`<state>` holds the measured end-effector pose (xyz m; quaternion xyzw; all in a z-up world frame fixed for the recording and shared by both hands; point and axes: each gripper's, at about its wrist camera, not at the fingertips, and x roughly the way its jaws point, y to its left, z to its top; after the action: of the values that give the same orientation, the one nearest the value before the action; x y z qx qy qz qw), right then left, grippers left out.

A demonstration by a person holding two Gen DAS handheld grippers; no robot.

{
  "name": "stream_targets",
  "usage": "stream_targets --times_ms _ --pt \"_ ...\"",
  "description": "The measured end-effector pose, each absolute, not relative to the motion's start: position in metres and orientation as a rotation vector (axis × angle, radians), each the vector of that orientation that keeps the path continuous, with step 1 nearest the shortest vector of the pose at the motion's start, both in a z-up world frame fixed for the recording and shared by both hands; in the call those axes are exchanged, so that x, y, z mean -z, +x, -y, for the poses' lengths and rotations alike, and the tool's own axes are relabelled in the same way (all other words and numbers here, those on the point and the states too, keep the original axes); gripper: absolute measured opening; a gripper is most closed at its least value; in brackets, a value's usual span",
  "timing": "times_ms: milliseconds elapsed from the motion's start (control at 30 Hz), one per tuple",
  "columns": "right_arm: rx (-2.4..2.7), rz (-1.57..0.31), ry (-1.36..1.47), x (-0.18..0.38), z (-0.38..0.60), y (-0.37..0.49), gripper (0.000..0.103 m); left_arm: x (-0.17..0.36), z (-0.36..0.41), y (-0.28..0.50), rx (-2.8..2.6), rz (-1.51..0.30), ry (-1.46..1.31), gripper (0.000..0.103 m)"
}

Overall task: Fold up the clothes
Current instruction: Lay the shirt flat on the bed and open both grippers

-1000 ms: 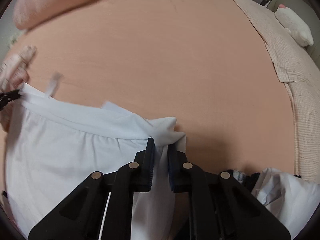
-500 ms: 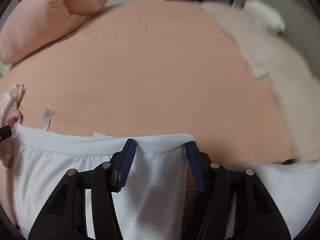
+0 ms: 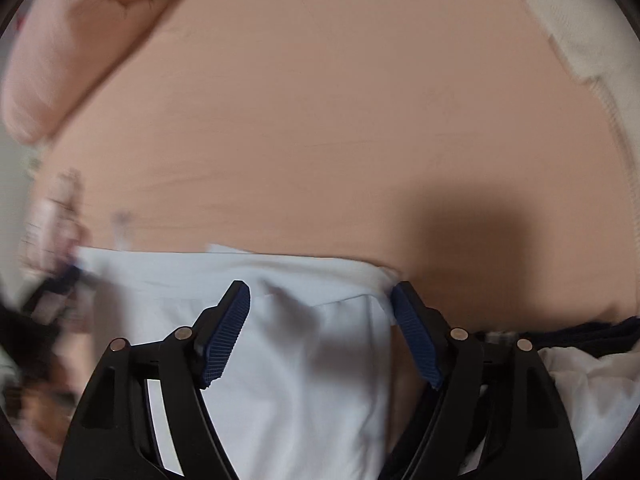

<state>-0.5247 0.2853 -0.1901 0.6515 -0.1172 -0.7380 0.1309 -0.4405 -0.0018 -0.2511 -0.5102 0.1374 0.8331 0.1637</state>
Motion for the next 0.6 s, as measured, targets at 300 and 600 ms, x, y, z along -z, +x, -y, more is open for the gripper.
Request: stream_targets --times_ms 300,600 --pt "2.485 -0.067 1.696 0.134 -0.254 -0.439 0.069 0.269 0.005 -0.387 -2.469 -0.294 -1.493 0.033" --pt "2.590 -0.262 1.761 0.174 -0.238 -0.458 0.047 0.280 0.036 -0.404 -2.510 -0.179 -1.543 0.047"
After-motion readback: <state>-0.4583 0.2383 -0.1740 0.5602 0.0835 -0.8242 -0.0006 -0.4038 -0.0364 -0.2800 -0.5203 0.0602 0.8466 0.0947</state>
